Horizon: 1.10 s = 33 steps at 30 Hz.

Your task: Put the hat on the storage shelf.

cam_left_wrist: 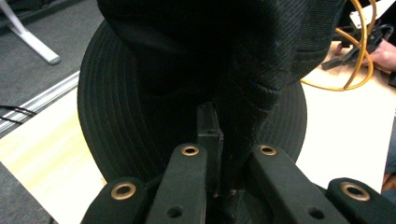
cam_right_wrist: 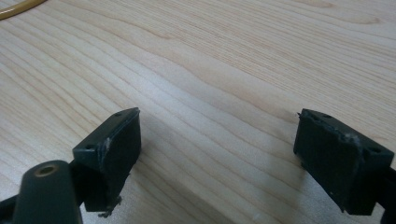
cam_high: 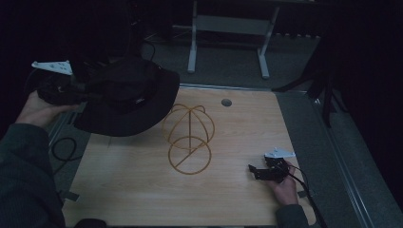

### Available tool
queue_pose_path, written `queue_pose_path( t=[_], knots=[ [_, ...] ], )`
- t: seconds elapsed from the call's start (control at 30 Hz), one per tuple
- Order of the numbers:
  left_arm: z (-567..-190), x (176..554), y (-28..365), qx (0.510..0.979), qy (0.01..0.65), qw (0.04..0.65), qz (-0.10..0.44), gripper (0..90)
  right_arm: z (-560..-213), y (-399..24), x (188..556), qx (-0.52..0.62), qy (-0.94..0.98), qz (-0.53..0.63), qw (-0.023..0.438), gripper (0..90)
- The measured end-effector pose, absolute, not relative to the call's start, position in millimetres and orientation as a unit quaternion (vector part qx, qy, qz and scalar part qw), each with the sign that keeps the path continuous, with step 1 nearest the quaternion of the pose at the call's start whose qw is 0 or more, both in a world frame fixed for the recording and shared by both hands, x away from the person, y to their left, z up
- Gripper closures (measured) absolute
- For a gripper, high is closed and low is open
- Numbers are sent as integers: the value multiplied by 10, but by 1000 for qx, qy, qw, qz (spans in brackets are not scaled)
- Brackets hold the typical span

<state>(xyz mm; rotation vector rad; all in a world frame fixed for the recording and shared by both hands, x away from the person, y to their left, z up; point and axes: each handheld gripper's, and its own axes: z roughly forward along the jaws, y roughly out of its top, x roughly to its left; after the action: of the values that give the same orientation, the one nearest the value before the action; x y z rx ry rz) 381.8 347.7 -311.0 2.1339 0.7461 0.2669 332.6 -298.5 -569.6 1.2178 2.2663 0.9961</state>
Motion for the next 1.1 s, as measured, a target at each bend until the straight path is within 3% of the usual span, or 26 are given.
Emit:
queue_pose_path(
  t=[0.9,1.1],
  knots=[
    [-2968,3768,3402,837,250,481,81,883,-5696,-2987,3327,433,807,354,191,148],
    [-2936,3786,3228,847,223,479,63,883,-5695,-2987,3327,433,807,354,190,148]
  ],
)
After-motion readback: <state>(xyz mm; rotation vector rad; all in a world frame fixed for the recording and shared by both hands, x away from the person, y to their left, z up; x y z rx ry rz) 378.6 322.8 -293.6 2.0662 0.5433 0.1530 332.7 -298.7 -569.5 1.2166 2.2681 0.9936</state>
